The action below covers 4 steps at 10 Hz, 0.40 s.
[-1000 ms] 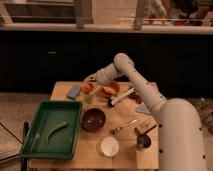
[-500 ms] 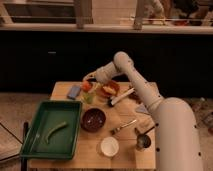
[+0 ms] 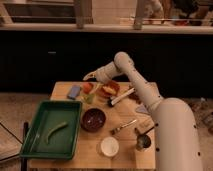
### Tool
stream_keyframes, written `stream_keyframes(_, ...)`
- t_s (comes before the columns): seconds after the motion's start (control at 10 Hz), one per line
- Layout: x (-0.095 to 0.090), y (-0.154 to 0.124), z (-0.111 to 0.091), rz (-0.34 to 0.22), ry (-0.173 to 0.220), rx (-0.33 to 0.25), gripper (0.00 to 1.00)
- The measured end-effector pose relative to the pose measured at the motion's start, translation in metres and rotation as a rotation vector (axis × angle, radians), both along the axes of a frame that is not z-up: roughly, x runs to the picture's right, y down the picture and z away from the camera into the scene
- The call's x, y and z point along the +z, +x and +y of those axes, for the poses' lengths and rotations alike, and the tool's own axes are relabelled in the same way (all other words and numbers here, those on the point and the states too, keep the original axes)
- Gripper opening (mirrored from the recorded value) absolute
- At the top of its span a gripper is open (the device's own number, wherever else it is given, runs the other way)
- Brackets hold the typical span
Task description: Place apple in plastic cup
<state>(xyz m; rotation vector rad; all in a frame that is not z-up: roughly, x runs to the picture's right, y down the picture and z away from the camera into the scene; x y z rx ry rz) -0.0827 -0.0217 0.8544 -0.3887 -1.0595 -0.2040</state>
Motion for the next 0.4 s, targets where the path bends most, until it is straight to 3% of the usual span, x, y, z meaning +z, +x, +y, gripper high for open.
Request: stream_keyframes(0.4,-0.0024,-0.0011,-0.0026,-0.022,0.017,0.000,0.80)
